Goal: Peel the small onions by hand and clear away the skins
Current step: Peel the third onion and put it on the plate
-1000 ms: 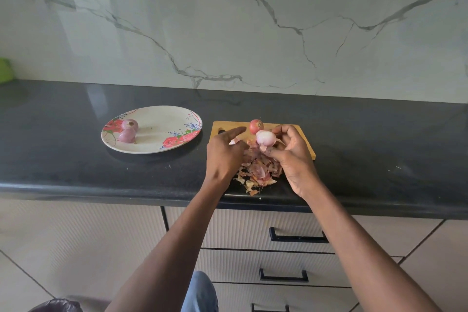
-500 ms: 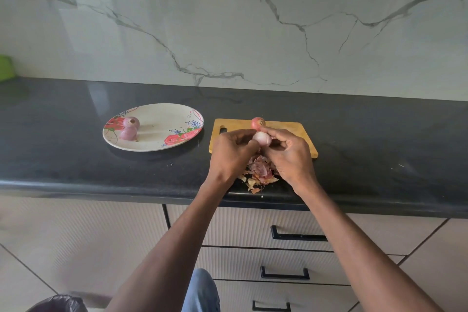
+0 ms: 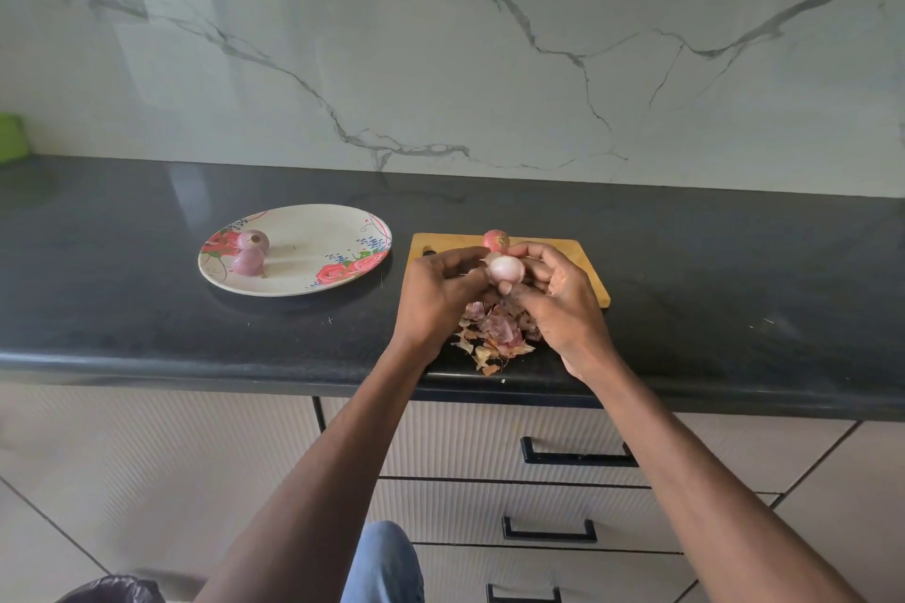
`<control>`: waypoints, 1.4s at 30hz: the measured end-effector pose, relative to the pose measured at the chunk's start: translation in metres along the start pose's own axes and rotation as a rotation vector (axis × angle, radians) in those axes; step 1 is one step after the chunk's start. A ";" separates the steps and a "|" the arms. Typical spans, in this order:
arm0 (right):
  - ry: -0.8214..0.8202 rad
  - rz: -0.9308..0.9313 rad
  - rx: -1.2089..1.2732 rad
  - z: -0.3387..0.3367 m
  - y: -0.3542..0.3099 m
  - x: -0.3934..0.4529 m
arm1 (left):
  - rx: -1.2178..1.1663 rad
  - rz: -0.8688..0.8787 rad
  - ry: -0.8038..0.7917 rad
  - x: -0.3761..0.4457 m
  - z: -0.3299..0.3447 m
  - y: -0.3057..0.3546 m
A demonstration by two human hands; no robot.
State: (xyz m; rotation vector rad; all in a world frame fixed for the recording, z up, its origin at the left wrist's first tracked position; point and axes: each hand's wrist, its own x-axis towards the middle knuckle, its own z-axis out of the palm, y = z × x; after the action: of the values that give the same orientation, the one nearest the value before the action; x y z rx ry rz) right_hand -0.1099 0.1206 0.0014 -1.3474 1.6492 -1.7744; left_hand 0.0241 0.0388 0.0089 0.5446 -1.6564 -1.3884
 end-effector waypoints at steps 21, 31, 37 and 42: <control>0.047 0.108 0.101 0.000 0.003 0.004 | -0.090 -0.135 0.051 0.005 0.005 -0.003; 0.026 0.014 -0.061 0.004 0.007 0.006 | -0.155 -0.191 -0.026 0.004 0.003 0.001; -0.021 -0.222 -0.317 0.006 0.010 0.005 | -0.035 -0.099 0.003 0.003 0.002 -0.002; 0.050 -0.226 -0.345 0.006 0.009 0.004 | 0.030 -0.044 0.000 0.001 0.004 -0.001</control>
State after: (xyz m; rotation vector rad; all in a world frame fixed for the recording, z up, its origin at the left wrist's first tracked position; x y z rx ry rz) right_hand -0.1104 0.1118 -0.0064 -1.7105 1.9660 -1.7076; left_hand 0.0201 0.0403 0.0083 0.6015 -1.6765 -1.3972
